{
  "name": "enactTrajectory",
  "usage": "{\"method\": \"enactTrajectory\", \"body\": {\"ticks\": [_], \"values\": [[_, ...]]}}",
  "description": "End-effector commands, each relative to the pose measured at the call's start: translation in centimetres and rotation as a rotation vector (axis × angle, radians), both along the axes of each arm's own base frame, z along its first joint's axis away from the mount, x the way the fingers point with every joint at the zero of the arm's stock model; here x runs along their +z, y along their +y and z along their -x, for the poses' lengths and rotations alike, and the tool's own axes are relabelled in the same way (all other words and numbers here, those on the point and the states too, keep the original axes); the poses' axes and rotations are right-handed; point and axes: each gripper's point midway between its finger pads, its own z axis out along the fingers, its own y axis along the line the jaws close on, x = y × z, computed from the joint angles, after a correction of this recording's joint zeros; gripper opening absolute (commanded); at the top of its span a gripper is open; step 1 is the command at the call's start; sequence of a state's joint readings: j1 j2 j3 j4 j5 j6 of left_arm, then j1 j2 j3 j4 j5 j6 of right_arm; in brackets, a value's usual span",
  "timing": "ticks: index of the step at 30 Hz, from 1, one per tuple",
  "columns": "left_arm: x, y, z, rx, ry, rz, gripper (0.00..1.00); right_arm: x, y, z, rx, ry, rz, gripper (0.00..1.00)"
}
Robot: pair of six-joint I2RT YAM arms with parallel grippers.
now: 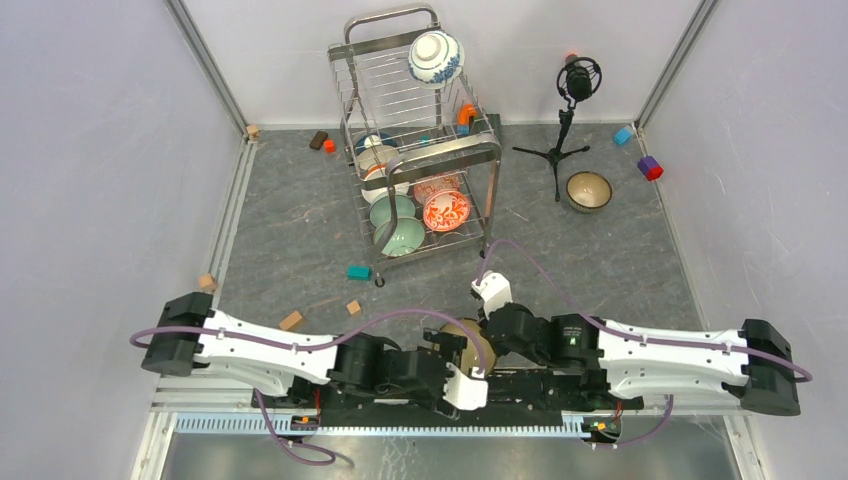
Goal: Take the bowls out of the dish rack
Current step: Place the bowl at the center of the board.
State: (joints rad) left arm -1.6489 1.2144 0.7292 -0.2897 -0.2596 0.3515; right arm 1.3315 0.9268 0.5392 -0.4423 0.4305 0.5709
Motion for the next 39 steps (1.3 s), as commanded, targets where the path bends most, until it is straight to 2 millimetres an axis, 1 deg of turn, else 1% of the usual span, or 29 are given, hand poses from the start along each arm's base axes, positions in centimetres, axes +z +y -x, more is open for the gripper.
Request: {"method": "enactTrajectory", "body": {"ticks": [1, 6, 9, 13, 16, 18, 20, 21, 23, 25, 28, 32, 33, 36, 39], "values": [[5.1, -0.5, -1.9, 0.17, 0.011, 0.223, 1.0, 3.6, 0.9, -1.6, -0.079, -0.078, -0.141, 0.0], [9.1, 0.3, -3.3, 0.355, 0.085, 0.416, 1.0, 4.0, -0.2, -2.2, -0.125, -0.112, -0.139, 0.0], [10.9, 0.7, -3.7, 0.461, 0.16, 0.504, 1.0, 4.2, -0.9, -2.6, -0.154, -0.131, -0.143, 0.0], [12.3, 0.9, -4.3, 0.593, 0.244, 0.573, 1.0, 4.4, -1.6, -3.1, -0.193, -0.154, -0.151, 0.0], [12.8, 0.9, -5.5, 0.771, 0.311, 0.66, 0.99, 4.5, -2.1, -3.5, -0.23, -0.17, -0.166, 0.0], [12.7, 1.0, -6.2, 0.901, 0.387, 0.739, 0.95, 4.7, -2.3, -3.7, -0.255, -0.178, -0.186, 0.0], [12.1, 1.3, -6.8, 1.035, 0.483, 0.831, 0.91, 4.8, -2.3, -3.9, -0.272, -0.182, -0.203, 0.0], [11.7, 1.6, -7.1, 1.118, 0.549, 0.884, 0.88, 4.7, -2.4, -4.0, -0.283, -0.182, -0.206, 0.0], [10.3, 2.8, -7.7, 1.285, 0.643, 0.968, 0.79, 4.6, -2.5, -4.1, -0.3, -0.181, -0.21, 0.0], [8.8, 3.6, -7.8, 1.397, 0.728, 1.016, 0.75, 4.5, -2.4, -4.2, -0.31, -0.178, -0.217, 0.0], [7.1, 3.7, -7.5, 1.483, 0.818, 1.033, 0.74, 4.4, -2.2, -4.2, -0.316, -0.171, -0.225, 0.0], [6.0, 4.0, -7.5, 1.553, 0.778, 0.991, 0.74, 4.0, -2.1, -4.2, -0.324, -0.163, -0.224, 0.0], [6.0, 3.7, -7.4, 1.563, 0.768, 0.982, 0.74, 3.9, -2.0, -4.2, -0.324, -0.16, -0.225, 0.0], [5.5, 3.4, -7.4, 1.601, 0.707, 0.933, 0.74, 3.7, -1.5, -4.1, -0.317, -0.148, -0.235, 0.0], [4.4, 2.9, -7.3, 1.634, 0.675, 0.872, 0.72, 3.5, -1.1, -4.1, -0.312, -0.141, -0.231, 0.0]]}}
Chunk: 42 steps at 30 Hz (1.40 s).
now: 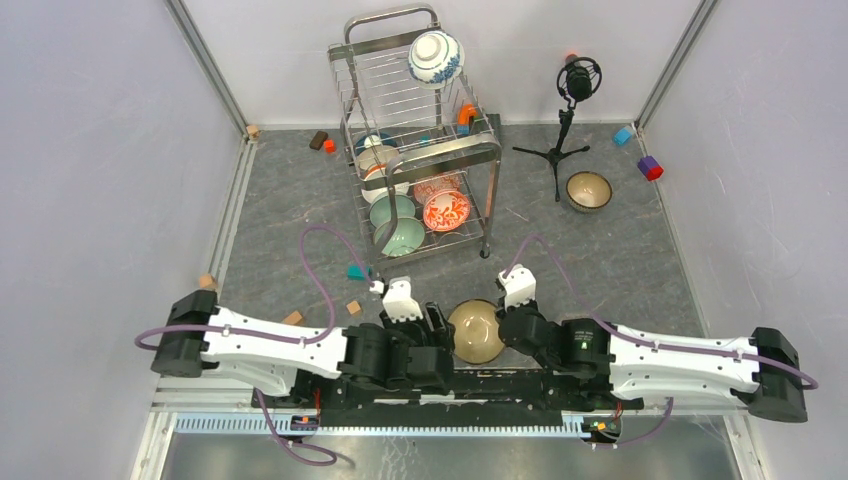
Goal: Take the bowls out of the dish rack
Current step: Place the bowl at the center of the board.
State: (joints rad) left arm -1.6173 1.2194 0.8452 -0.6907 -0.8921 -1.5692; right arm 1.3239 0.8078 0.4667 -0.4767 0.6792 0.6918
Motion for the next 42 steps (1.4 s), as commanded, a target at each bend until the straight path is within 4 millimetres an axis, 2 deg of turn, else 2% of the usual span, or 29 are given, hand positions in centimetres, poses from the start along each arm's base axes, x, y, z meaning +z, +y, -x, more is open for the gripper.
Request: {"method": "enactTrajectory", "body": {"ticks": [1, 6, 13, 19, 27, 34, 42], "values": [[0.6, -0.4, -1.0, 0.107, 0.009, 0.01, 0.71, 2.8, 2.7, -1.0, -0.048, -0.033, -0.183, 0.0], [-1.5, -0.8, -1.2, 0.107, 0.067, -0.054, 0.6, 2.7, 3.0, -0.9, -0.039, -0.025, -0.182, 0.0], [-3.4, -1.8, -1.0, 0.067, 0.11, -0.094, 0.53, 2.4, 3.1, -0.9, -0.035, -0.019, -0.177, 0.0], [-4.3, -2.4, -0.8, 0.038, 0.123, -0.104, 0.49, 2.4, 3.3, -0.9, -0.033, -0.015, -0.18, 0.0], [-5.4, -2.4, -0.8, 0.03, 0.128, -0.142, 0.34, 2.4, 3.6, -0.7, -0.027, -0.006, -0.19, 0.0], [-5.6, -2.0, -0.7, 0.039, 0.133, -0.168, 0.32, 2.2, 3.7, -0.8, -0.027, -0.005, -0.188, 0.0], [-5.4, -1.3, -0.7, 0.044, 0.121, -0.212, 0.41, 2.1, 3.4, -0.8, -0.035, -0.008, -0.183, 0.0]]}}
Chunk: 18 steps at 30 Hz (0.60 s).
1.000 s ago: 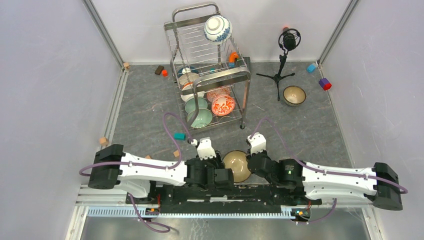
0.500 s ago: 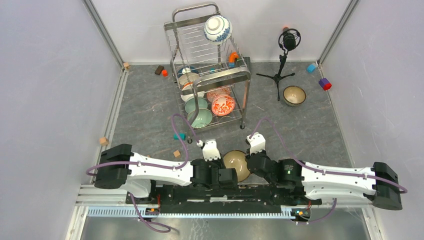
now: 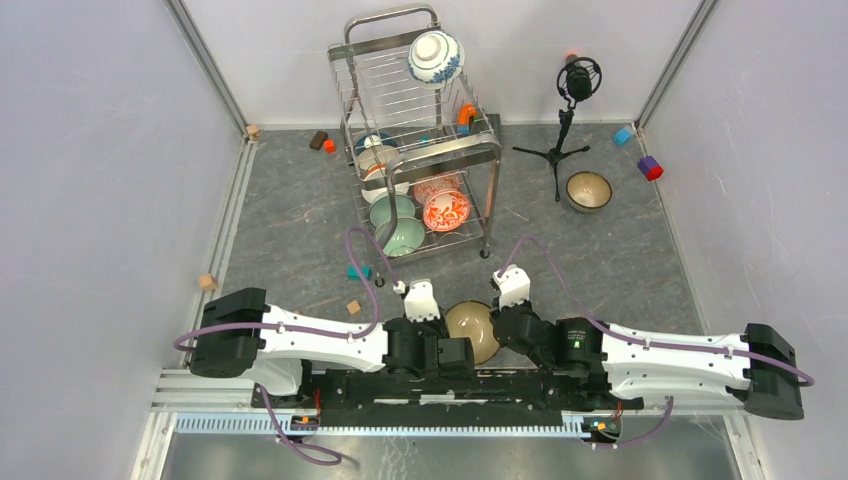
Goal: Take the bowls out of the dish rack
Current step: Place the bowl at the center of the board.
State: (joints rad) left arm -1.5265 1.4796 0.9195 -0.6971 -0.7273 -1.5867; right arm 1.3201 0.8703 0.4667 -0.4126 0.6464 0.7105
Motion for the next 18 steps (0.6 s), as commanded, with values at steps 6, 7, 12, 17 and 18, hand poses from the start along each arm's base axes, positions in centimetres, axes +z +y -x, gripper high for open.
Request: {"method": "enactTrajectory", "body": {"ticks": [6, 7, 12, 17, 18], "values": [[0.6, 0.0, -0.4, 0.001, -0.034, -0.038, 0.21, 2.6, 2.2, -0.9, -0.043, -0.033, -0.16, 0.0], [0.7, 0.0, -0.4, 0.0, -0.035, -0.036, 0.17, 2.6, 2.3, -0.9, -0.04, -0.031, -0.161, 0.0], [0.8, -0.3, -0.5, -0.021, -0.045, -0.03, 0.02, 2.5, 2.7, -0.7, -0.012, -0.026, -0.164, 0.0], [1.3, -0.2, -0.6, -0.048, -0.062, -0.015, 0.02, 2.9, 3.1, -0.4, 0.032, -0.035, -0.18, 0.25], [1.4, -0.1, -0.6, -0.05, -0.065, -0.008, 0.02, 2.9, 3.1, -0.3, 0.039, -0.036, -0.185, 0.35]]}}
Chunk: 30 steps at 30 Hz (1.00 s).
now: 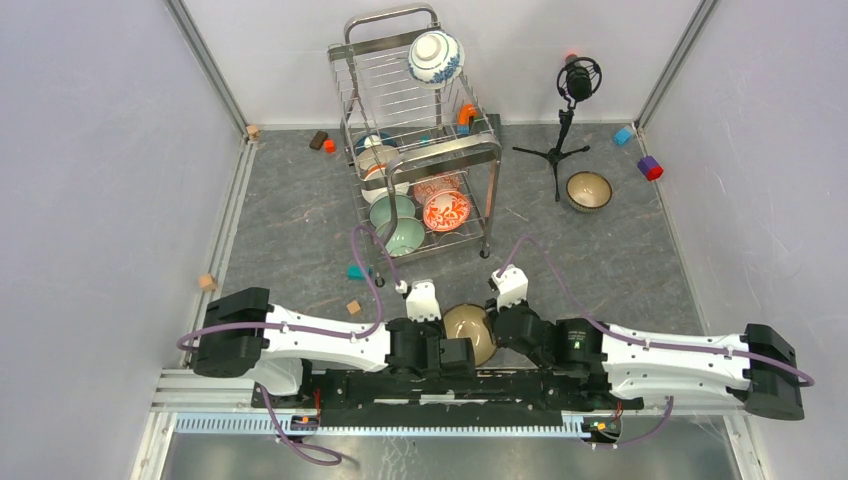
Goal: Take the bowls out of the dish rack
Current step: Place the bowl at the center of the board.
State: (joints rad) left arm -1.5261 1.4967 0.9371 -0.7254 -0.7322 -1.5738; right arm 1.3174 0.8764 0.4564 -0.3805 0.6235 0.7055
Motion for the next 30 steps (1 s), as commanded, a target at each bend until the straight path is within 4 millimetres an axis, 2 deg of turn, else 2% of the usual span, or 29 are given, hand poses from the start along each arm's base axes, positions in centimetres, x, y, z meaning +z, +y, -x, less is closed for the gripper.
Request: {"method": "enactTrajectory", "body": {"ticks": [1, 6, 11, 15, 19, 25, 30], "values": [[1.6, 0.0, -0.5, -0.045, -0.061, 0.037, 0.02, 3.3, 2.6, -0.5, 0.026, -0.047, -0.174, 0.44], [2.2, 1.4, -0.5, -0.045, -0.069, 0.082, 0.02, 4.2, 2.4, -0.3, 0.041, -0.062, -0.203, 0.73], [3.8, 3.0, -0.5, -0.055, -0.079, 0.086, 0.02, 5.7, 2.0, -0.1, 0.067, -0.078, -0.221, 0.92], [5.7, 5.1, -0.6, -0.082, -0.099, 0.076, 0.02, 6.3, 1.3, 0.1, 0.085, -0.103, -0.247, 0.97], [8.9, 8.7, -1.4, -0.065, -0.156, 0.084, 0.02, 6.0, 0.6, 0.4, 0.108, -0.127, -0.287, 0.97], [12.2, 14.9, -3.5, 0.033, -0.241, 0.063, 0.02, 4.6, 0.3, 0.9, 0.133, -0.146, -0.355, 0.97], [13.7, 17.7, -5.6, 0.091, -0.284, 0.026, 0.02, 3.8, 0.5, 1.0, 0.154, -0.154, -0.361, 0.96]]}}
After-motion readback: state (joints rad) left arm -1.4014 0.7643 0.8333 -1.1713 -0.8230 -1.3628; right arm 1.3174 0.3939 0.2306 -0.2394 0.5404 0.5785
